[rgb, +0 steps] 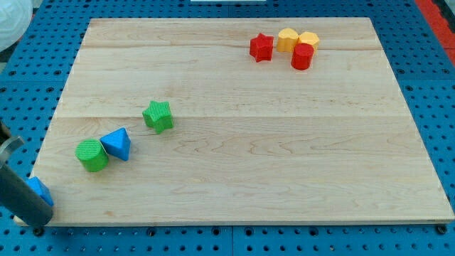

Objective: Push the blue cube a bit up

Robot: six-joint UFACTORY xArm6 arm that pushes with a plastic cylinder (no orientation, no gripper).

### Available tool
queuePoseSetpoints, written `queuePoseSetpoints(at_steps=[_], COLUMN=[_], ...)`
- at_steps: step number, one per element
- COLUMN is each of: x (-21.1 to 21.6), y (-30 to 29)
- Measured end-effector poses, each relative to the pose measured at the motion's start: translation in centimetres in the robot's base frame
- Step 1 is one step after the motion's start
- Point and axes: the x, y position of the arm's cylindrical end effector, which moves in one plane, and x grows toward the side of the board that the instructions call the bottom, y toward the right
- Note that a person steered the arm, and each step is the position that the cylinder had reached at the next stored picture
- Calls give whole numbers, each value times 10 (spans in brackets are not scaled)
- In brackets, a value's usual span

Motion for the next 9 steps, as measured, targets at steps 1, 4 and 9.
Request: queuePoseSetpoints(at_steps=[1, 4, 9], x=[0, -1, -11], y=[5, -25, -55])
